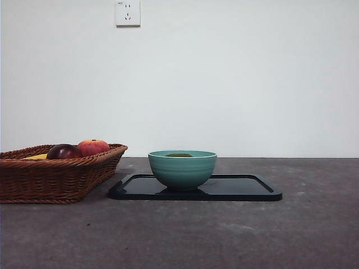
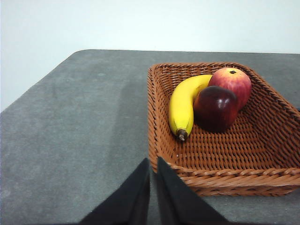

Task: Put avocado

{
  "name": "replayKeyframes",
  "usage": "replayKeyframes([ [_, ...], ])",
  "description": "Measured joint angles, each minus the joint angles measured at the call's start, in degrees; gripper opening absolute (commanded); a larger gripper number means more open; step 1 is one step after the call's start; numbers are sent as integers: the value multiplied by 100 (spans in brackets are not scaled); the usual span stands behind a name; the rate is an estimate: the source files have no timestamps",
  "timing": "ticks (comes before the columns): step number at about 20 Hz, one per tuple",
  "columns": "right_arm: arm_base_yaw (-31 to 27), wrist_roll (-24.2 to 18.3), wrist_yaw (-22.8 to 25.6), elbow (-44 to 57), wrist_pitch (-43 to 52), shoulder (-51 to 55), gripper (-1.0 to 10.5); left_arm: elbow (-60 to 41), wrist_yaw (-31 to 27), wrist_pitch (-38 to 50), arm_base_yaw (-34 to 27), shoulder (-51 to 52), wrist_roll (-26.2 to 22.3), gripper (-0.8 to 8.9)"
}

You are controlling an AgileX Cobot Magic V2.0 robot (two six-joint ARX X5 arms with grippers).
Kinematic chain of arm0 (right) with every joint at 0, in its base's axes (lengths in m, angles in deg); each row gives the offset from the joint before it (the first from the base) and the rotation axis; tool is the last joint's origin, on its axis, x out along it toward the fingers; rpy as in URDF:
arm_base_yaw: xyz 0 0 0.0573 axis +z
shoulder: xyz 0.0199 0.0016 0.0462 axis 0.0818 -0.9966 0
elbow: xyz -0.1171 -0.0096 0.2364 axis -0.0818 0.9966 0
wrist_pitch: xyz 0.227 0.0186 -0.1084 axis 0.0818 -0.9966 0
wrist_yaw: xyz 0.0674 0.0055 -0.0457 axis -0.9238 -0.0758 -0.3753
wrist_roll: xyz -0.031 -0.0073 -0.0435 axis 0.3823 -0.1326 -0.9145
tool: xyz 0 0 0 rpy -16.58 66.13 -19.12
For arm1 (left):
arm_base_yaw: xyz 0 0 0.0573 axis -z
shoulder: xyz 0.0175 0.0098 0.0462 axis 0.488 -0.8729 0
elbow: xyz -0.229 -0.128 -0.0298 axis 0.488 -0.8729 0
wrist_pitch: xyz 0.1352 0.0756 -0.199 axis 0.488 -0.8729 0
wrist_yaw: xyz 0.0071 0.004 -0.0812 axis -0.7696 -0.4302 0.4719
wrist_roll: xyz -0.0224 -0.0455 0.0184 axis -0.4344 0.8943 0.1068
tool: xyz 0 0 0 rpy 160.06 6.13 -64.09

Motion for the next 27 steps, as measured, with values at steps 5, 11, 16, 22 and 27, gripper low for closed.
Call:
replayKeyframes([
  [5, 0, 0, 0, 0, 0, 0, 24, 0, 417, -22, 0, 0, 0, 24],
  [11, 0, 0, 0, 0, 0, 0, 24, 0, 527, -15, 0, 0, 83, 24],
  [16, 0, 0, 0, 0, 0, 0, 24, 0, 529, -15, 0, 0, 85, 24],
  [22, -7, -55, 37, 0, 0, 0, 24, 0, 533, -15, 0, 0, 85, 24],
  [27, -1401, -785, 422, 929, 1799, 407, 24, 0, 538, -15, 0, 0, 85, 24],
])
